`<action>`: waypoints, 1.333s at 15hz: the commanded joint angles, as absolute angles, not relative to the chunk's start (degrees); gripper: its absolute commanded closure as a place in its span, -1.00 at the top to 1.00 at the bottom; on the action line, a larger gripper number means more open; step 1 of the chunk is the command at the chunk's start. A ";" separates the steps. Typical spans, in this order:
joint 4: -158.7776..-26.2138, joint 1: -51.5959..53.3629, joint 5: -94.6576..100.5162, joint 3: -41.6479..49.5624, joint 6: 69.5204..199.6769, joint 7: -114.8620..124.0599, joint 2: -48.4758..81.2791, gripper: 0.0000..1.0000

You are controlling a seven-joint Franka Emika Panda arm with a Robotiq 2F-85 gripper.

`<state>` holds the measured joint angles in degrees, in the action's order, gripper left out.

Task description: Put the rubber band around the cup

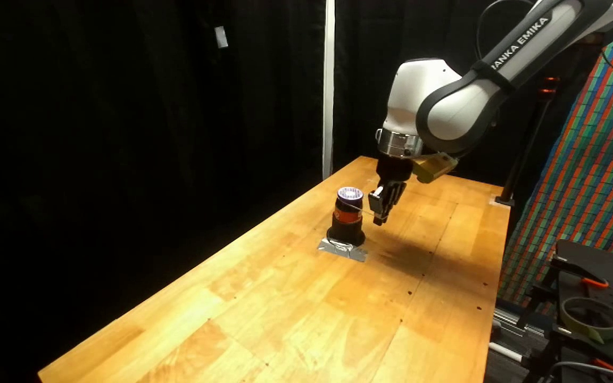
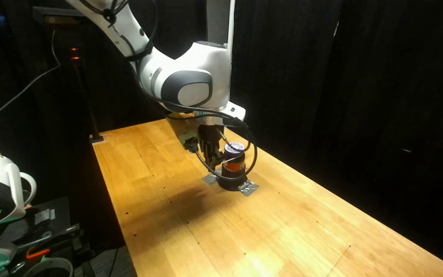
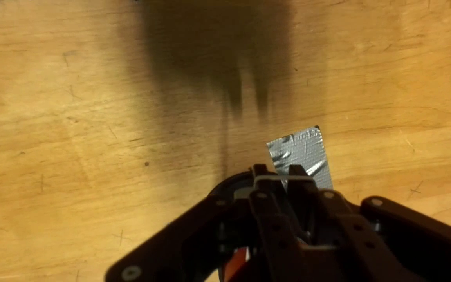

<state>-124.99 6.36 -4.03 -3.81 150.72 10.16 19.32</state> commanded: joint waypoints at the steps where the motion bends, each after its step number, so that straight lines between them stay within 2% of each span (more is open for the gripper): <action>1: -136.41 5.68 -6.81 -5.74 164.60 7.87 13.28 -0.85; 3: -140.34 5.64 -7.94 -6.74 174.52 7.85 12.39 -0.78; 9: -148.35 2.98 -7.04 -11.18 199.70 9.27 14.68 -0.76; 20: -151.20 2.69 -2.91 -9.26 229.23 12.97 24.61 -0.80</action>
